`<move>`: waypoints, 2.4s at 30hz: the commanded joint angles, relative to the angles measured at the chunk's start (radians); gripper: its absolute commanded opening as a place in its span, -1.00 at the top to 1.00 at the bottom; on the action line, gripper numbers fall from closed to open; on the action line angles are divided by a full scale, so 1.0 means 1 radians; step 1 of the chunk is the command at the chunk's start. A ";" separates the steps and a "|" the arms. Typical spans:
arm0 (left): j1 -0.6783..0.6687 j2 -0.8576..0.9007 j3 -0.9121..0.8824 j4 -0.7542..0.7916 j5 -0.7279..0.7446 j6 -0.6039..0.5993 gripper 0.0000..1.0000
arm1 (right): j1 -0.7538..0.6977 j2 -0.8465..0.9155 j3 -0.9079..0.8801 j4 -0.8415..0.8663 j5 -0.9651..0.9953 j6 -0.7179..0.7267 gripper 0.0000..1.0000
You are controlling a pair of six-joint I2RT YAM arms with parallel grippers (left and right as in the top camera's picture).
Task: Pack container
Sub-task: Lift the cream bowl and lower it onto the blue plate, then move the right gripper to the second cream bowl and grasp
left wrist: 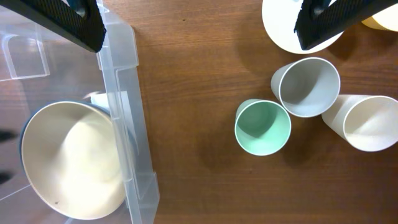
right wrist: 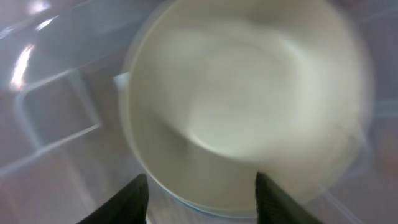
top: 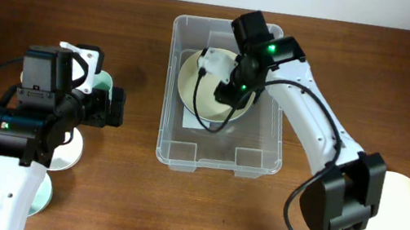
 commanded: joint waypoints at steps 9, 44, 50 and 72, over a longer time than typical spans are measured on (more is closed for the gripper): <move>0.003 0.005 0.023 -0.001 0.018 -0.006 -0.99 | -0.439 -0.222 0.182 -0.274 0.494 1.202 -0.98; 0.003 0.005 0.023 0.002 0.018 -0.006 -0.99 | -0.864 -0.215 -0.817 0.243 0.348 1.387 -0.98; 0.003 0.005 0.023 0.003 0.018 -0.006 -1.00 | -0.864 -0.215 -0.837 0.259 0.348 1.386 -0.98; 0.003 0.005 0.023 0.003 0.018 -0.006 -1.00 | -0.864 -0.210 -0.870 0.269 0.348 1.386 0.92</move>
